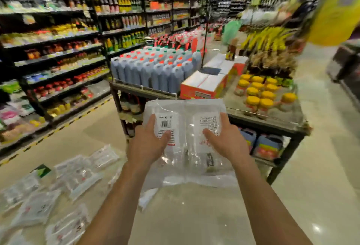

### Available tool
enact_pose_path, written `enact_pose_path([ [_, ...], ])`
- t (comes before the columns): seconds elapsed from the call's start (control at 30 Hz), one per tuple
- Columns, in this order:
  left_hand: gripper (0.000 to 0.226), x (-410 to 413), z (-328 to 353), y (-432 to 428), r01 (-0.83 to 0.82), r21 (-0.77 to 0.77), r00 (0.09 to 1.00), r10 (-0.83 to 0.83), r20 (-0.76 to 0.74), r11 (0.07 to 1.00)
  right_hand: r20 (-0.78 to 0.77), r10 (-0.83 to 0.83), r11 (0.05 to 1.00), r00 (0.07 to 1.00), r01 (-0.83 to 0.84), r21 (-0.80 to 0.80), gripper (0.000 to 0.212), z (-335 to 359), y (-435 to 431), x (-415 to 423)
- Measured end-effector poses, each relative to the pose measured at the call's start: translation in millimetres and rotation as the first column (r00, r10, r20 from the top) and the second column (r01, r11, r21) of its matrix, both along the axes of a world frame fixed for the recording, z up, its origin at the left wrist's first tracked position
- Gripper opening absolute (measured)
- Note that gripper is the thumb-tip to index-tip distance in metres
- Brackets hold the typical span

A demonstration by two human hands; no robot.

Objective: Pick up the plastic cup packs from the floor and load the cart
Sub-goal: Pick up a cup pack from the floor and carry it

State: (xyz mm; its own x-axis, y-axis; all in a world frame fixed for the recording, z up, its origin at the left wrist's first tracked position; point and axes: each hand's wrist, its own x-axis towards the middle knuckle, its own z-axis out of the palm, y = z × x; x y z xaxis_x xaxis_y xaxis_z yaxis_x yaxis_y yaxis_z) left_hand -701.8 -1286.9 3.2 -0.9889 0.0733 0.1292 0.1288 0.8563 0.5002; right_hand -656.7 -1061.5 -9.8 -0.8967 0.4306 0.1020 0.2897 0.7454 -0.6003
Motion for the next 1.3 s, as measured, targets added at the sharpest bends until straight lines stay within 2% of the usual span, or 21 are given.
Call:
enact_pose_path([
  [0.17, 0.077, 48.4, 3.5, 171.3, 0.239, -0.011, 0.971, -0.239, 0.001, 0.971, 0.032, -0.259, 0.966, 0.965, 0.259, 0.026, 0.084, -0.7, 154.3, 99.6],
  [0.3, 0.077, 108.5, -4.4, 320.2, 0.430, -0.008, 0.902, -0.429, 0.053, 0.903, 0.044, -0.417, 0.909, 0.908, 0.416, 0.039, 0.086, -0.2, 283.0, 197.8],
  [0.47, 0.078, 199.0, -11.5, 488.2, 0.621, 0.004, 0.781, -0.619, 0.077, 0.784, 0.022, -0.583, 0.809, 0.812, 0.578, 0.108, 0.086, -0.8, 419.9, 326.1],
  [0.63, 0.081, 286.6, -15.1, 633.5, 0.789, 0.000, 0.612, -0.786, 0.085, 0.614, 0.033, -0.752, 0.659, 0.659, 0.746, 0.096, 0.085, -3.9, 521.9, 447.9],
  [0.8, 0.078, 365.6, -22.5, 766.3, 0.885, 0.009, 0.462, -0.879, 0.117, 0.466, 0.010, -0.852, 0.522, 0.523, 0.850, 0.073, 0.079, -13.9, 613.8, 546.9],
  [1.0, 0.079, 426.8, -47.4, 935.0, 0.949, 0.024, 0.309, -0.945, 0.105, 0.313, 0.023, -0.916, 0.400, 0.400, 0.910, 0.108, 0.069, -28.4, 744.8, 620.9],
  [1.13, 0.079, 449.9, -53.8, 1050.5, 0.964, 0.024, 0.264, -0.961, 0.087, 0.267, 0.023, -0.939, 0.344, 0.343, 0.935, 0.093, 0.067, -32.4, 846.5, 645.5],
  [1.3, 0.077, 470.3, -41.4, 1171.9, 0.968, 0.008, 0.250, -0.966, 0.070, 0.251, -0.007, -0.943, 0.330, 0.332, 0.938, 0.104, 0.071, -29.0, 961.8, 668.0],
])
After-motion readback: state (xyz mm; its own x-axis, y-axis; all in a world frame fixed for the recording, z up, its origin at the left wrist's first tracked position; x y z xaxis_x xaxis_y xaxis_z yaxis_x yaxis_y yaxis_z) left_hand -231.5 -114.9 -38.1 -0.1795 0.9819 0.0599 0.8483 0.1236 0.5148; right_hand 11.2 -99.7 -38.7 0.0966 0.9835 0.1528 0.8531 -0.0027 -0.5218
